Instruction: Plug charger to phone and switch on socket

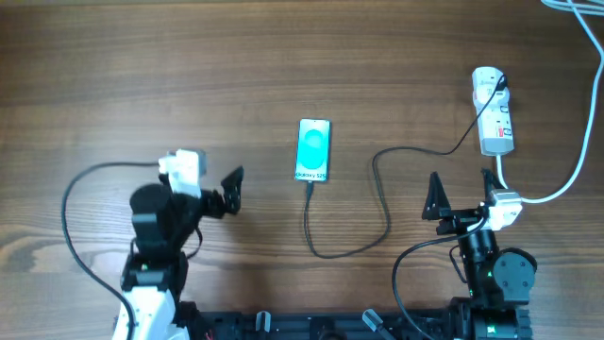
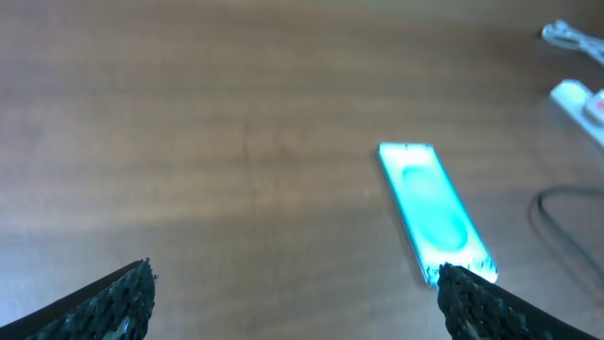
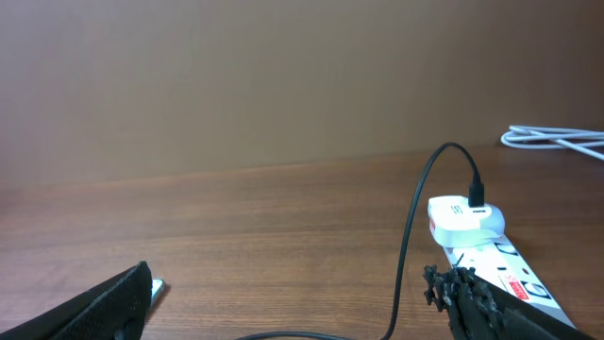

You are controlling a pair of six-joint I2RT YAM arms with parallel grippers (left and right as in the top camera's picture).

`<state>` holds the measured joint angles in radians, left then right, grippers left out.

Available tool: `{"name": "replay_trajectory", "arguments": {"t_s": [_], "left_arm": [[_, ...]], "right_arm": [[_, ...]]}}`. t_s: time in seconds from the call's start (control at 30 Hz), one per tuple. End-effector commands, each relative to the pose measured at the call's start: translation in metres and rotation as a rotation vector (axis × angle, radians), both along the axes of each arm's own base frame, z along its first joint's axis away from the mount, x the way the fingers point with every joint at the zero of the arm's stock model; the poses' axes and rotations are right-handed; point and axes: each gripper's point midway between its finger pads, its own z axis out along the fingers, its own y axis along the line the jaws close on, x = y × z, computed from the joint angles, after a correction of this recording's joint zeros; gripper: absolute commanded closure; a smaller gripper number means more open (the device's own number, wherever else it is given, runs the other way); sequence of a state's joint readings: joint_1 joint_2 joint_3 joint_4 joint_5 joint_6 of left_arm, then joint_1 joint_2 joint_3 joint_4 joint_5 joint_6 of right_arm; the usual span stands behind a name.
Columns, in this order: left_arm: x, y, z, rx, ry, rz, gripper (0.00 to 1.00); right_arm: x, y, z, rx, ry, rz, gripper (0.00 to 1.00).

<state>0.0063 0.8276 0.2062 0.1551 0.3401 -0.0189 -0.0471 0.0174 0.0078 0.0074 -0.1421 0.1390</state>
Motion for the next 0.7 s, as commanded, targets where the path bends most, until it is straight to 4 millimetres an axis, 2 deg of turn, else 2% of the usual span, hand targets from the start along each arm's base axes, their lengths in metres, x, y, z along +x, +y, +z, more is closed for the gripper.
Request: {"name": "replay_trajectory", "arguments": {"t_s": [0.0, 0.37, 0.67], "left_arm": [[-0.012, 0.001, -0.010, 0.017, -0.020, 0.001, 0.00], [-0.036, 0.002, -0.039, 0.021, -0.007, 0.008, 0.00], [-0.044, 0.008, -0.033, 0.037, -0.026, 0.039, 0.00]], "right_arm": [[-0.001, 0.003, 0.003, 0.020, -0.013, 0.017, 0.00], [-0.001, 0.003, 0.003, 0.020, -0.013, 0.017, 0.00], [-0.001, 0.003, 0.003, 0.020, -0.013, 0.017, 0.00]]}}
